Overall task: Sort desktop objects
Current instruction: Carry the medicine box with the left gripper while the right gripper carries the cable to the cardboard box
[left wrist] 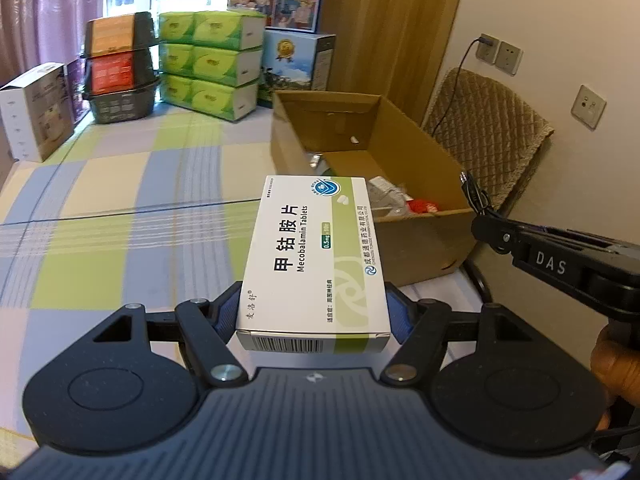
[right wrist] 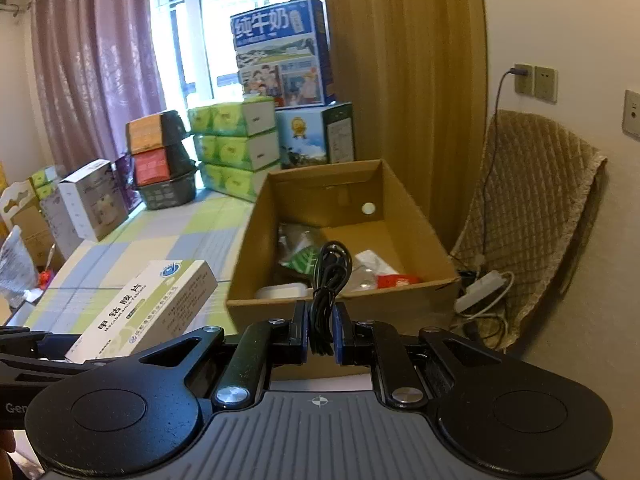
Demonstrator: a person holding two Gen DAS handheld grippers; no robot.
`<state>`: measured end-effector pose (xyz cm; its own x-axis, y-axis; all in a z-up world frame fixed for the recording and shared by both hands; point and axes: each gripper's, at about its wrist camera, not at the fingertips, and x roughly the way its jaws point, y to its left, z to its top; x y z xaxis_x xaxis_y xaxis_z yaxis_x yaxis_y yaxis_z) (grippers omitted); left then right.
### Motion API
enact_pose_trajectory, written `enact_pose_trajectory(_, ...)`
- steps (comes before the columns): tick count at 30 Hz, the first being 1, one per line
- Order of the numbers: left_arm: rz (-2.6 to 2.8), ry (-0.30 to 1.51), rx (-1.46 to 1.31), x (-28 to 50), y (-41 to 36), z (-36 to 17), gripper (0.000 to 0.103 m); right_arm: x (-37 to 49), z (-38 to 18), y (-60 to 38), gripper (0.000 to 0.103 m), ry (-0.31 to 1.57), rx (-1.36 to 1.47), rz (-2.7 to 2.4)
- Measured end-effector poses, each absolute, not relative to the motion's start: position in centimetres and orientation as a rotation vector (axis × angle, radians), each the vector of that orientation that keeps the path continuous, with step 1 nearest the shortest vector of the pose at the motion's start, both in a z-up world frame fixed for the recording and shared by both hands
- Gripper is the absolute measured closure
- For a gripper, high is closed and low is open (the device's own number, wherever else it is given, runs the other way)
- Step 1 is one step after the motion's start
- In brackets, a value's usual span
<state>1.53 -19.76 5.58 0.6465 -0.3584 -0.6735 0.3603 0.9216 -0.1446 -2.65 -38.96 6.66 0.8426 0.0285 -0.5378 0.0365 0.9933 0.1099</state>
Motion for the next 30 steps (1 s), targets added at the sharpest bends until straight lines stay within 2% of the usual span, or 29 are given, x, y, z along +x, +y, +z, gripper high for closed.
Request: enact_pose_trajectory(30,-0.474,0.743,0.019,4.7,-25.5,6.7,0.036,0.0,7.2,-43.3,0.094,0.574,0.132,-0.047)
